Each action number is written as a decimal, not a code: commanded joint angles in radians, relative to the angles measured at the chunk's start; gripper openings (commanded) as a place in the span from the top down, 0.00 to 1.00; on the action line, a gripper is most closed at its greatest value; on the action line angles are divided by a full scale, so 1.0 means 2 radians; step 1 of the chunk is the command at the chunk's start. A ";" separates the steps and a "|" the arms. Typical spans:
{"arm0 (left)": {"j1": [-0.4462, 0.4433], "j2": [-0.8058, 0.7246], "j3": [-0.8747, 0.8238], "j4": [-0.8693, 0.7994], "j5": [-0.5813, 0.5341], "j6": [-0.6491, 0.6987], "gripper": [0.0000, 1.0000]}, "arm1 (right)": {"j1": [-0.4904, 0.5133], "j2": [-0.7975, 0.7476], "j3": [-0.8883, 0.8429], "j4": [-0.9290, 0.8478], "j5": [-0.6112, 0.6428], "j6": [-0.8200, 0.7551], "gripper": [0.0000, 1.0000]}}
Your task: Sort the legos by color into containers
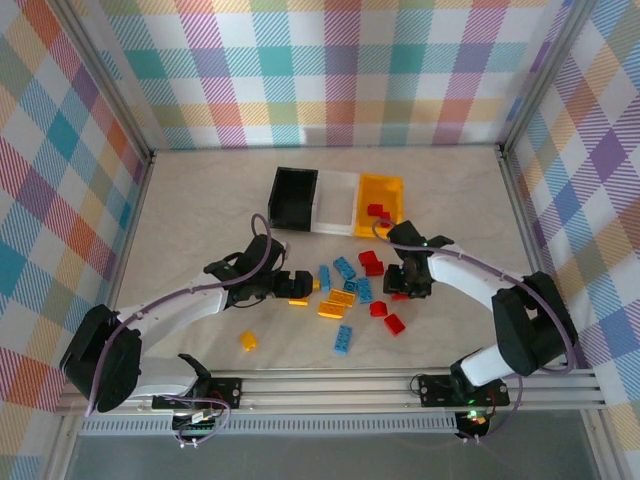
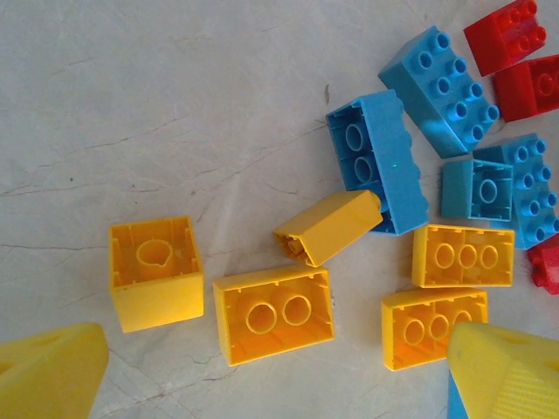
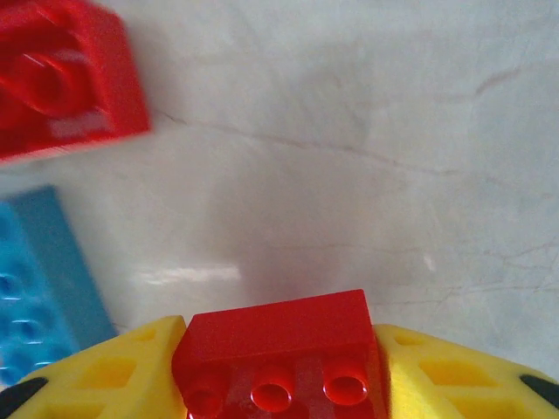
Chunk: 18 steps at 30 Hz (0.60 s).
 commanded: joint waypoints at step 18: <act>-0.008 -0.024 0.025 -0.038 -0.038 0.010 0.01 | -0.040 0.137 0.307 -0.032 -0.002 -0.079 0.49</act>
